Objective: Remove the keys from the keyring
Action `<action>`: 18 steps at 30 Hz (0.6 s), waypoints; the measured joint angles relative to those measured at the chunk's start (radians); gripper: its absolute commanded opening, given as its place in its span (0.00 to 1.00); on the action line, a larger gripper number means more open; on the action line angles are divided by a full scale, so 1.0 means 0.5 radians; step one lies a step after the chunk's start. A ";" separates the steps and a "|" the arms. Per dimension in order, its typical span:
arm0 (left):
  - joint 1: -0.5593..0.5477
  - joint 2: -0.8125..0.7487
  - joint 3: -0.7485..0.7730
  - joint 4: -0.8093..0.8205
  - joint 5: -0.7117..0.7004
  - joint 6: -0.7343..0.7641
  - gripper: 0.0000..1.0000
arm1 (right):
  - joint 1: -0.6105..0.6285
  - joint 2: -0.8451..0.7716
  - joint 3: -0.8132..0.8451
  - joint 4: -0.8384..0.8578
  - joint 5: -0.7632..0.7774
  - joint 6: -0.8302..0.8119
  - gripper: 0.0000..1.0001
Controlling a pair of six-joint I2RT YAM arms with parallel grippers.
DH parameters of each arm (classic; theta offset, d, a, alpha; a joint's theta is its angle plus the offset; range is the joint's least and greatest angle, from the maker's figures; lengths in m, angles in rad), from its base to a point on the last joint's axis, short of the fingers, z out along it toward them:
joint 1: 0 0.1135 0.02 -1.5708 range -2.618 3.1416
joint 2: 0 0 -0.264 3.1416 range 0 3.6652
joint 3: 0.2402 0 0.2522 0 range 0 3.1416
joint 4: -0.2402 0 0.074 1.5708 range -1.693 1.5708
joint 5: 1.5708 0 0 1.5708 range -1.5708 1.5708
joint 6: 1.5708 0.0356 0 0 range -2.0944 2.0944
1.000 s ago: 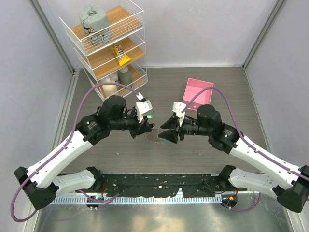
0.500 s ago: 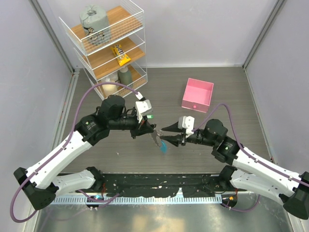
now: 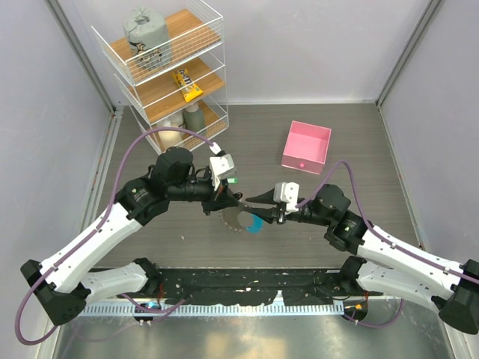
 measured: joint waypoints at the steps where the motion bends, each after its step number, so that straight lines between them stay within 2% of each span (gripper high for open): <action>1: 0.000 -0.002 0.000 -0.001 0.002 0.000 0.00 | 0.006 0.018 0.008 -0.002 0.000 -0.006 0.32; 5: 0.000 -0.011 0.001 -0.001 0.003 0.000 0.00 | 0.033 0.082 0.055 -0.008 0.000 -0.021 0.32; 18: 0.000 -0.023 0.003 0.006 0.019 -0.002 0.00 | 0.058 0.156 0.092 -0.007 0.000 -0.056 0.16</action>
